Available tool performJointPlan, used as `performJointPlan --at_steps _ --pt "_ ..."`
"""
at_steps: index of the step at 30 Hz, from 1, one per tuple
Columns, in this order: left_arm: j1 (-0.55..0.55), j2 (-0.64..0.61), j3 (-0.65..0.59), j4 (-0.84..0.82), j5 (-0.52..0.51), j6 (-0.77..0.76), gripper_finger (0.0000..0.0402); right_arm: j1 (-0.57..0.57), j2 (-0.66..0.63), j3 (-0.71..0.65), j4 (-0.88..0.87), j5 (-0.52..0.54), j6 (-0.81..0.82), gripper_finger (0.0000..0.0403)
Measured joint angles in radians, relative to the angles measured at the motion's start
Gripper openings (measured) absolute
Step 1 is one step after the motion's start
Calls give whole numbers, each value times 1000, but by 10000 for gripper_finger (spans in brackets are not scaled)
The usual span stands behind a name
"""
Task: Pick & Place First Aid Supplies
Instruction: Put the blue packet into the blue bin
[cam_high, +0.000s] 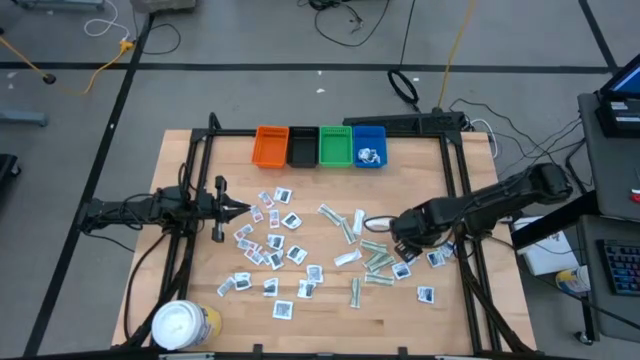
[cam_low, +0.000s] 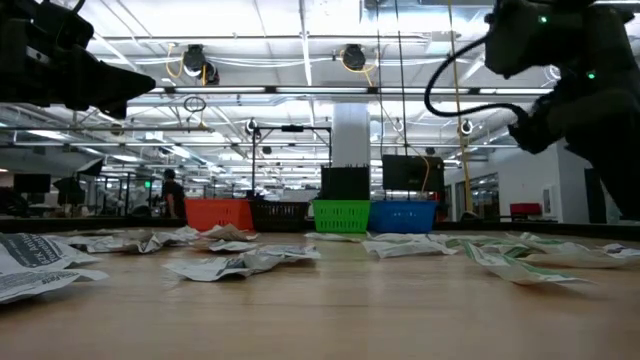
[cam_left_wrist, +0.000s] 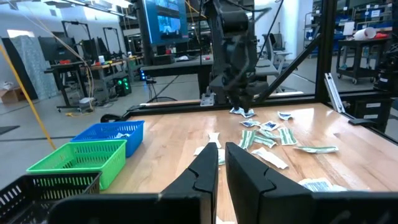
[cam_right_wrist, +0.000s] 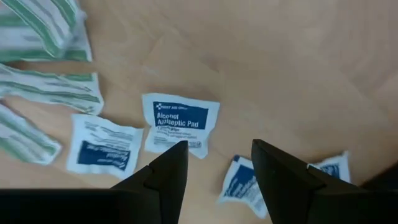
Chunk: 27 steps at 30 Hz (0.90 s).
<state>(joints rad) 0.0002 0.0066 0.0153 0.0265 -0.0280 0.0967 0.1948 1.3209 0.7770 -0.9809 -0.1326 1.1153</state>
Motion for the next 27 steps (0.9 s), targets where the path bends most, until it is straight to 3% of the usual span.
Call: performJointPlan --at_steps 13,17,22,27 --pt "0 0 0 0 0 0 37 29 132 -79 196 -72 -3 151" --pt "0 0 0 0 0 0 37 29 142 -79 204 -77 -2 107" --pt "0 0 0 0 0 0 37 29 143 -80 209 -81 -15 18" --pt "0 0 0 0 0 0 37 25 136 -71 191 -78 -41 4"
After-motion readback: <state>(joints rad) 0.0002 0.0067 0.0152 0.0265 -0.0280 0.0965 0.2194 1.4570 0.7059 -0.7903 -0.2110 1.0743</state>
